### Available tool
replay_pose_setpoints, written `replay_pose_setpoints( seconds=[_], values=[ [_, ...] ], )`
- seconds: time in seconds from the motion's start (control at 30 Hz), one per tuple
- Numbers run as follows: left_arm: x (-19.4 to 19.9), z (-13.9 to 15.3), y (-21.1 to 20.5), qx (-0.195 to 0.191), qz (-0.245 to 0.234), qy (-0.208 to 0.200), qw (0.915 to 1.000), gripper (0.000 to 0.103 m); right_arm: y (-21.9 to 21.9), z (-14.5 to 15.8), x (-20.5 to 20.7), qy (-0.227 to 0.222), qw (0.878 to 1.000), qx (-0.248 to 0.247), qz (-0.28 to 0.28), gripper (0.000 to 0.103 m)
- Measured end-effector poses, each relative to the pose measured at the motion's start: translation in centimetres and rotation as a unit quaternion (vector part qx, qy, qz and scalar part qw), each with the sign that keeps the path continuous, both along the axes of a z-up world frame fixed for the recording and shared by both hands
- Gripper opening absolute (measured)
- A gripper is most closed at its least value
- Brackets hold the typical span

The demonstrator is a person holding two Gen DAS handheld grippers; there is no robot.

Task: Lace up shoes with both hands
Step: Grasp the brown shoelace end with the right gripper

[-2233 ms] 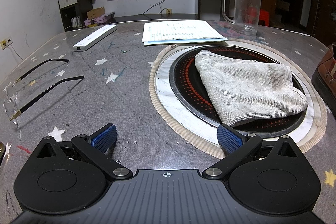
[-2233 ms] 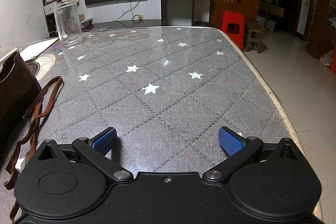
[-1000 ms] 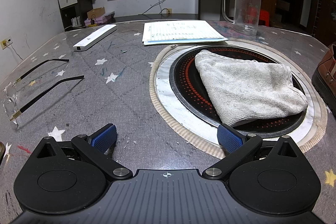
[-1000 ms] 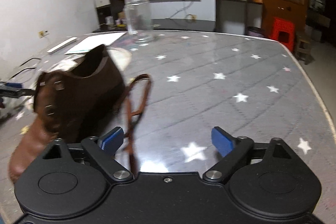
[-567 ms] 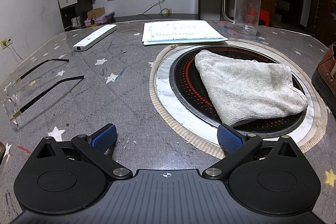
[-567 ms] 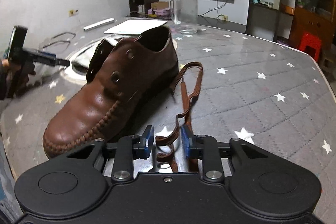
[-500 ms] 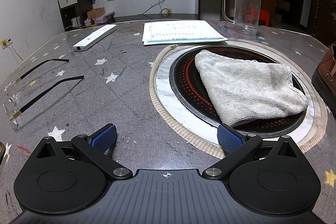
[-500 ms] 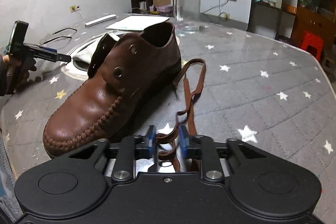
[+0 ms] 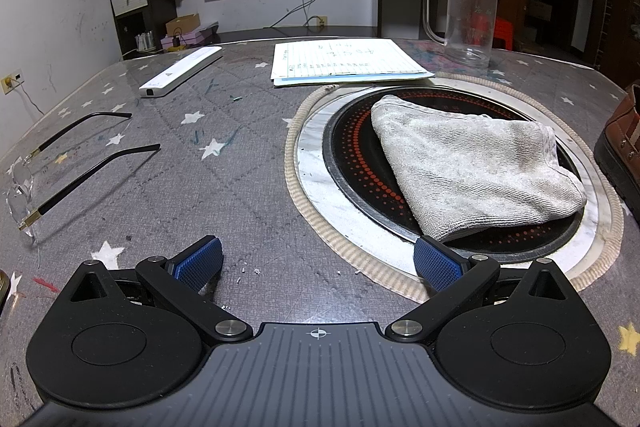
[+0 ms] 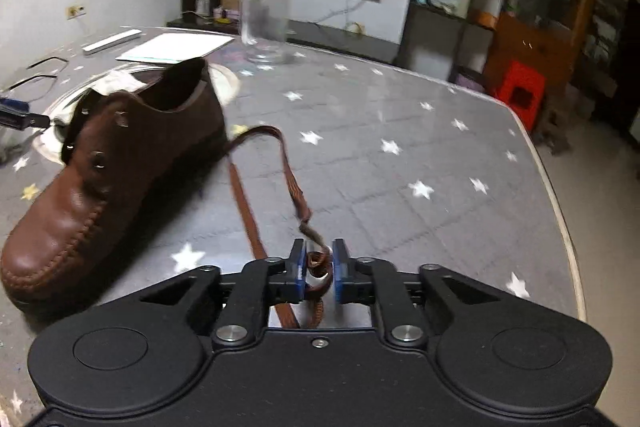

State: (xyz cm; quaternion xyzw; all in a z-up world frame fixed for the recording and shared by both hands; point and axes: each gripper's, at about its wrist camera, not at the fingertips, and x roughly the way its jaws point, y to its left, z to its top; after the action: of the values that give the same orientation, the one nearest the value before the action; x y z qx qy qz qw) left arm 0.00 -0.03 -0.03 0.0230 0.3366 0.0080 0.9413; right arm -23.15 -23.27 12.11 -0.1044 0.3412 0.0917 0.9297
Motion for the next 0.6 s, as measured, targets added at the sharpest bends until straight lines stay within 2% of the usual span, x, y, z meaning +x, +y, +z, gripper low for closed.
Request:
replay_pose_setpoints(
  seconds=[0.13,0.3,0.6],
  values=[
    [0.0,0.0,0.0,0.0,0.0,0.0,1.0,0.103,-0.1,1.2,-0.7,-0.021,0.999,0.027,0.017,0.033],
    [0.0,0.0,0.0,0.0,0.0,0.0,1.0,0.103,1.0,1.4,0.4,-0.009,0.996,0.054,0.064,0.033],
    [0.0,0.0,0.0,0.0,0.0,0.0,1.0,0.103,3.2,-0.2,5.0,0.024,0.993,0.049,0.106,0.026]
  ],
)
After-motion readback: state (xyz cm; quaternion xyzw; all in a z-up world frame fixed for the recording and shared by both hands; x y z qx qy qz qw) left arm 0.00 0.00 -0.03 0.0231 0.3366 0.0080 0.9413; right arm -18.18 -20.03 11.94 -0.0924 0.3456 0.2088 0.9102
